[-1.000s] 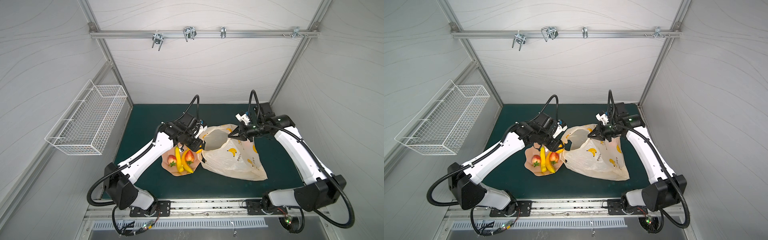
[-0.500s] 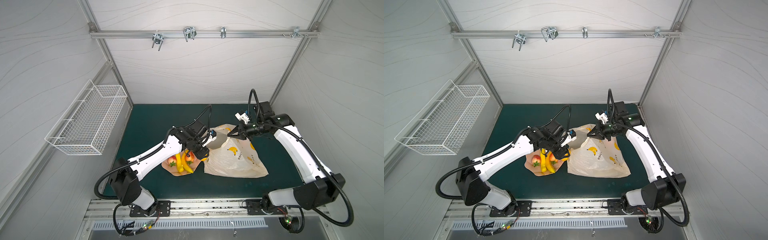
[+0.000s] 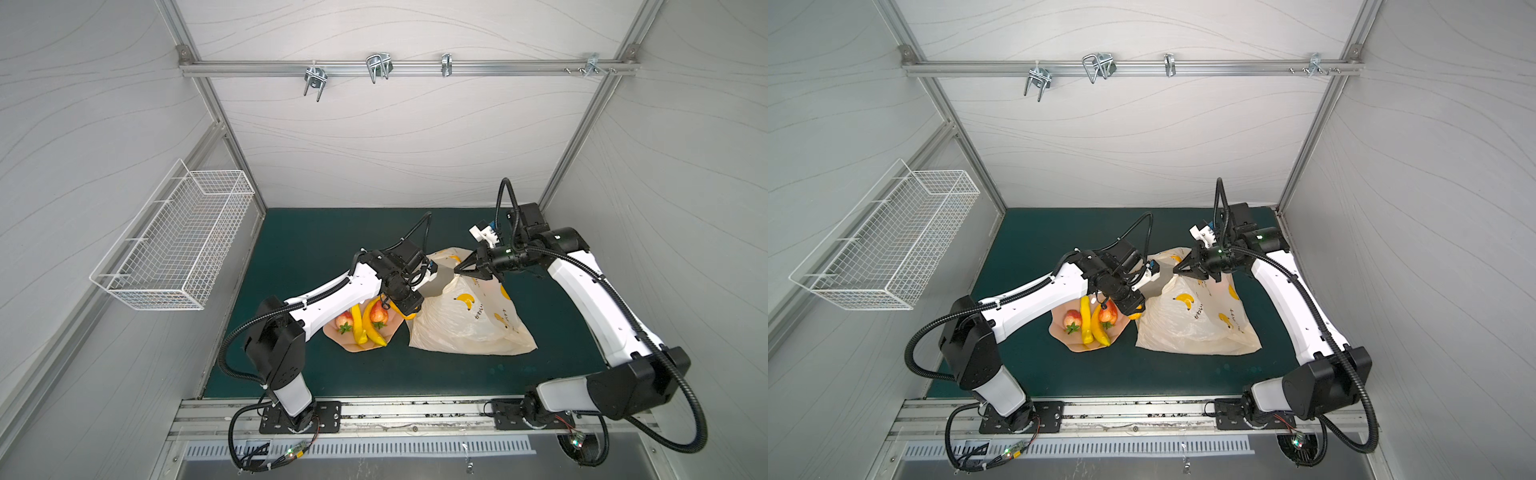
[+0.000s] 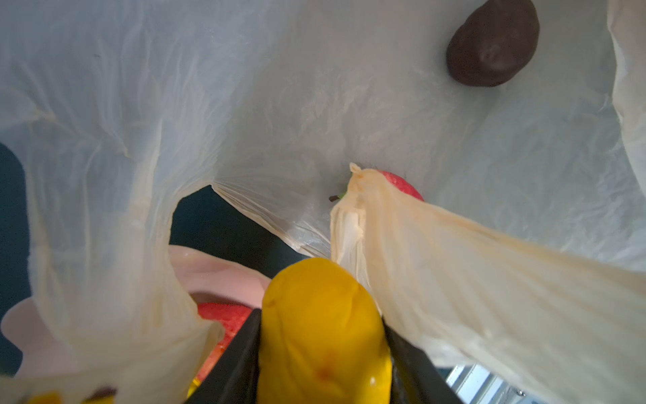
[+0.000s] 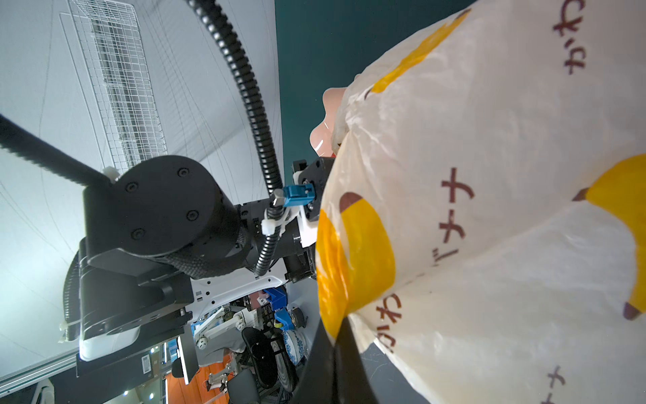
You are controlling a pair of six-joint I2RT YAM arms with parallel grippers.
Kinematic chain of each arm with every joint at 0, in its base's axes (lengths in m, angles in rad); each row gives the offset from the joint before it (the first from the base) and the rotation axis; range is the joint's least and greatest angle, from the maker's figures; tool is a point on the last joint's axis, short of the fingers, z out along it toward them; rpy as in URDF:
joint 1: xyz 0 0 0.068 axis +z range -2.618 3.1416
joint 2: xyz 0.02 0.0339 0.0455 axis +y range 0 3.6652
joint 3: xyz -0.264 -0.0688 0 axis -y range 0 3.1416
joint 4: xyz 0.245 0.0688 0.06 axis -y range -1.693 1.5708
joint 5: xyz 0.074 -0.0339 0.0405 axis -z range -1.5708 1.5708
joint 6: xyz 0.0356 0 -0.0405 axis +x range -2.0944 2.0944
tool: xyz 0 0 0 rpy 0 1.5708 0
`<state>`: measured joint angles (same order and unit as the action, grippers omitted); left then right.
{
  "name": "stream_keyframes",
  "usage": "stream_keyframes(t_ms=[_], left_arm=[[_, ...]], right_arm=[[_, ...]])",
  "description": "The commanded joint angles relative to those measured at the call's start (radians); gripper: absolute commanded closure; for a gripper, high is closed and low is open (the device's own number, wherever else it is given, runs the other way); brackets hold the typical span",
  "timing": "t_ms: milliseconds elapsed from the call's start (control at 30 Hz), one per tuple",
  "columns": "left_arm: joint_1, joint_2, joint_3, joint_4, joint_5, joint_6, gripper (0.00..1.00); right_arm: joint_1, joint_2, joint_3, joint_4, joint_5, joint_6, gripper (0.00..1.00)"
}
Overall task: Place the fruits into the plastic bag
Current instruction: 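Lift the yellow pear and carry it with the left gripper into the bag mouth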
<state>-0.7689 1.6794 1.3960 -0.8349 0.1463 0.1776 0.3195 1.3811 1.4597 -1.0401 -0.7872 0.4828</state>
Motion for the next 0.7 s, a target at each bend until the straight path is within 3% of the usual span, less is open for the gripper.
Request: stream_keyframes(t_ms=[0, 233, 667], left_arm=[[-0.004, 0.028, 0.053, 0.034, -0.063, -0.014, 0.54], [0.009, 0.053, 0.083, 0.015, -0.176, -0.031, 0.54], [-0.030, 0.071, 0.093, 0.090, 0.044, -0.016, 0.54]], right_arm=[[0.006, -0.010, 0.003, -0.005, -0.023, 0.006, 1.00], [0.009, -0.024, -0.013, -0.005, -0.024, 0.007, 1.00], [0.022, -0.029, -0.025, 0.012, -0.021, 0.019, 1.00]])
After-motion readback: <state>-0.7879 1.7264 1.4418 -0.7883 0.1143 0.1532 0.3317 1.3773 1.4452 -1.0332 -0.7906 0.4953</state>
